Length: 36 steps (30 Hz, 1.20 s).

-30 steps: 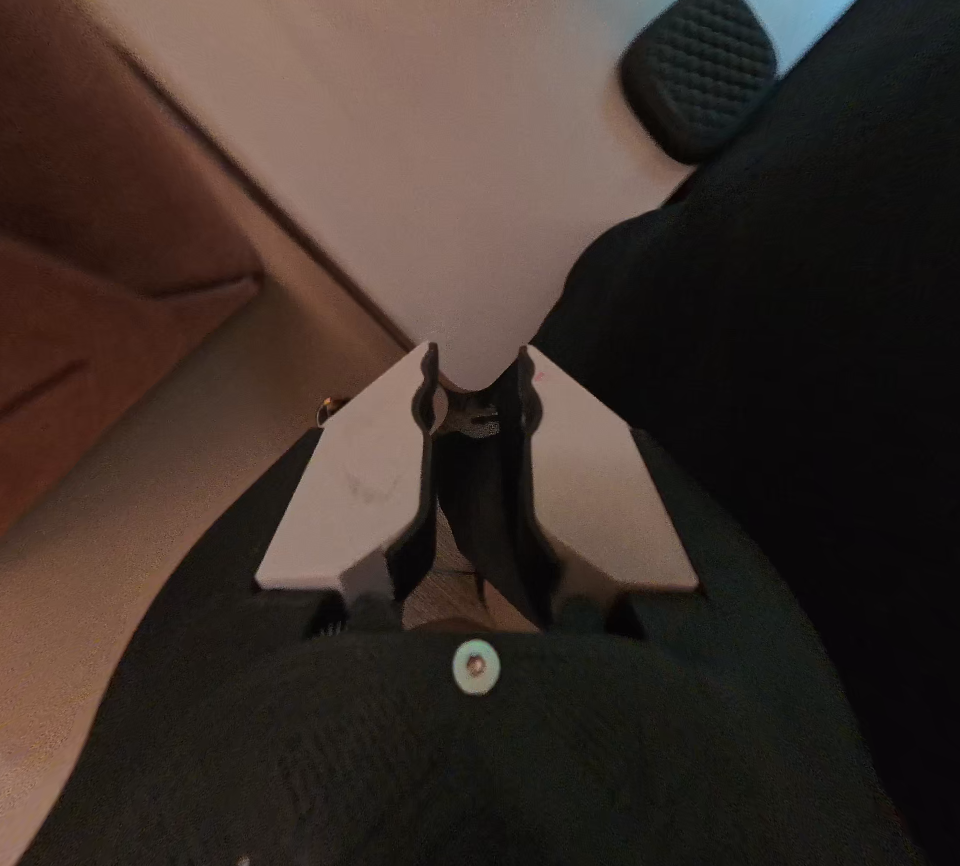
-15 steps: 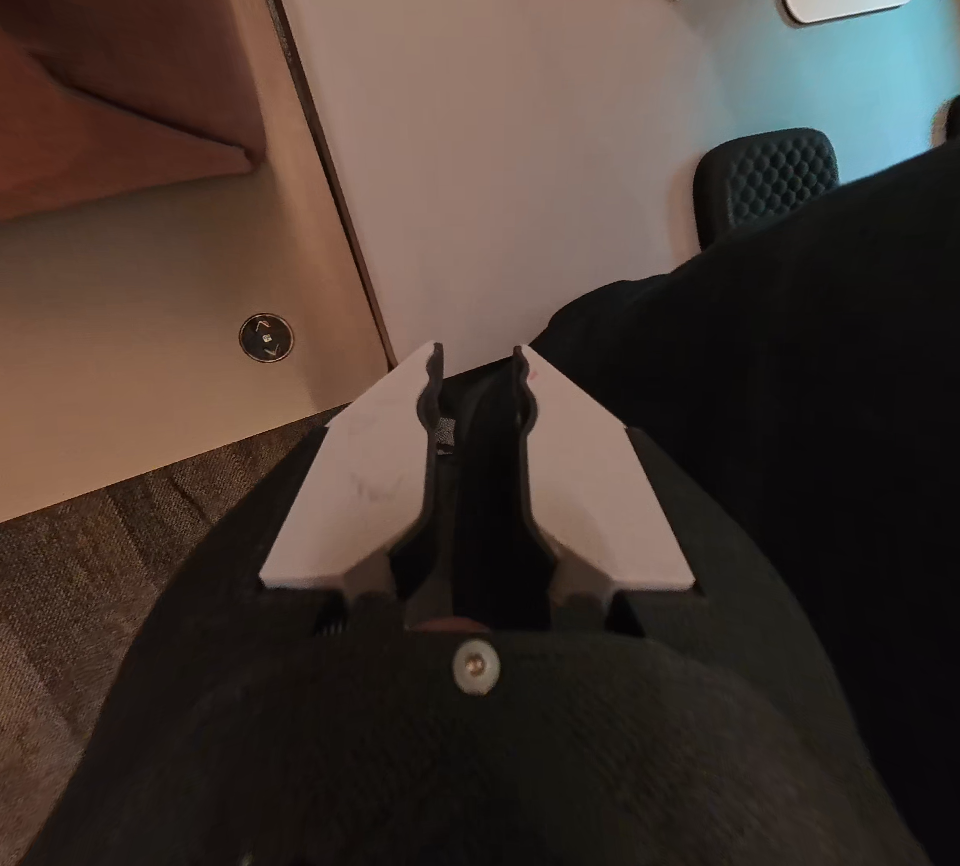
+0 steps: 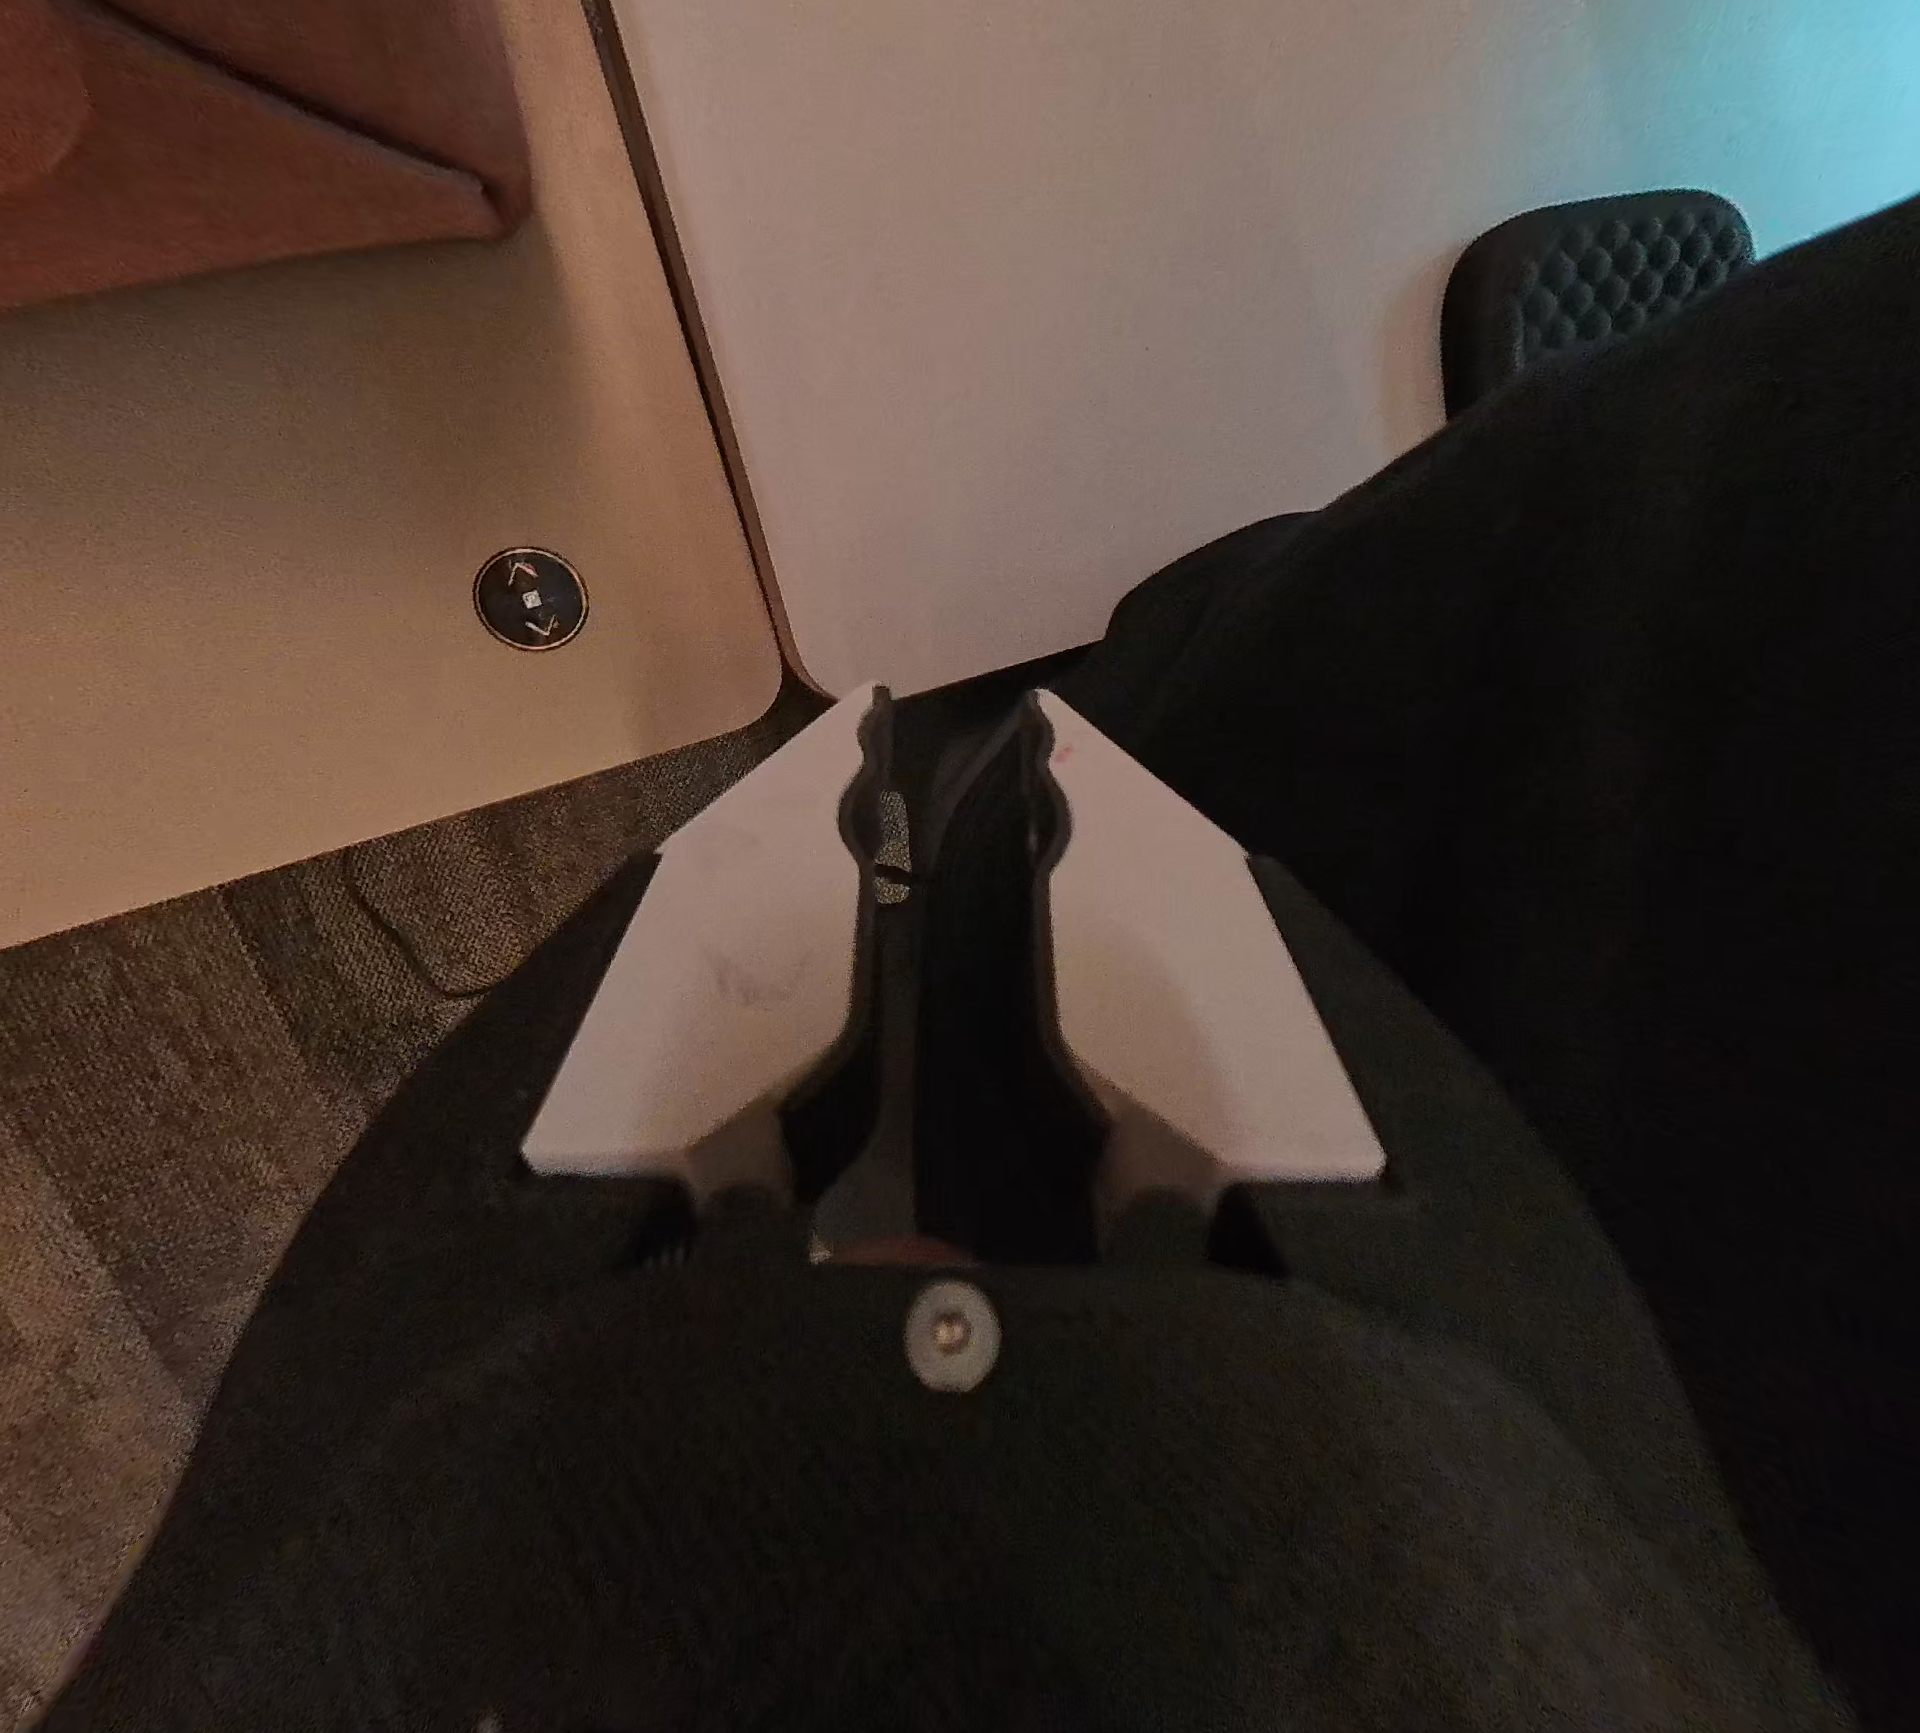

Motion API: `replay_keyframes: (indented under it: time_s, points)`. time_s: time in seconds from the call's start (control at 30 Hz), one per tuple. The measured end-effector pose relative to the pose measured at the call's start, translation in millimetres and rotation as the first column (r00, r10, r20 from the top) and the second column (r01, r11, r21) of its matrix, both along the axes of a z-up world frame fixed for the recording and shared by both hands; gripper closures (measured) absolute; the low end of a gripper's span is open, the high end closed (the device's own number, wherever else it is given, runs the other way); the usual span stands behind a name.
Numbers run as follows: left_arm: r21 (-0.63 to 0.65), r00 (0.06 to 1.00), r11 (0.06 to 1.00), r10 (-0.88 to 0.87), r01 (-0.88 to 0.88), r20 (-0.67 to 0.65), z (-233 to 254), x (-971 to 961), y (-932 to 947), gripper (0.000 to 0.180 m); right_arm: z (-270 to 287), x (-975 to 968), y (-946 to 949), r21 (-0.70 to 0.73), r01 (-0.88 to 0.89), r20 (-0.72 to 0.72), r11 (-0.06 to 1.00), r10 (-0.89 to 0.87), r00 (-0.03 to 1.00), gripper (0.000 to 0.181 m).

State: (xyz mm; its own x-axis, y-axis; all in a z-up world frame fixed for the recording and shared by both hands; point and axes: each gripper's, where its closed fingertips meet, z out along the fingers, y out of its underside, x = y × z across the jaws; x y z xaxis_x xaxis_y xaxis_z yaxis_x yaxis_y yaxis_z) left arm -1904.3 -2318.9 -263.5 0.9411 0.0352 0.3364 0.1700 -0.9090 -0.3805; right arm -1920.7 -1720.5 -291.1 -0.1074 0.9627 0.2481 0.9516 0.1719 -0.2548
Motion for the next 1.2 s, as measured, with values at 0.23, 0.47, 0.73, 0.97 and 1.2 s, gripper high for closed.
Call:
replay_keyframes:
  time_s: [0.23, 0.47, 0.73, 0.97, 1.2]
  points:
    - [-0.021, 0.999, 0.998, 0.051, -0.051, -0.011, -3.7, -4.7, -9.8, 0.157, -15.9, -20.0, 6.6, -0.076, -0.161, 0.121, 0.984, 0.169, 0.978, 0.126]
    - [-0.017, 0.998, 0.998, 0.068, -0.068, 0.006, -5.1, -8.7, -6.7, 0.157, -16.5, -14.5, 10.1, -0.063, -0.146, 0.086, 0.987, 0.152, 0.985, 0.114]
    - [0.013, 0.999, 0.999, 0.039, -0.039, 0.005, -4.2, -16.4, 2.6, 0.157, 17.4, 27.2, -59.7, -0.148, 0.013, -0.063, 0.989, -0.023, 0.998, 0.112]
    - [0.028, 0.999, 1.000, -0.006, 0.005, 0.041, -7.2, -12.5, 5.9, 0.157, -50.2, 73.0, -122.5, -0.190, 0.130, 0.079, 0.973, -0.117, 0.990, 0.106]
    - [0.033, 1.000, 0.999, 0.000, -0.001, 0.025, -7.3, -14.4, -4.1, 0.157, -65.8, 70.9, -133.0, -0.231, 0.113, 0.108, 0.966, -0.090, 0.990, 0.128]
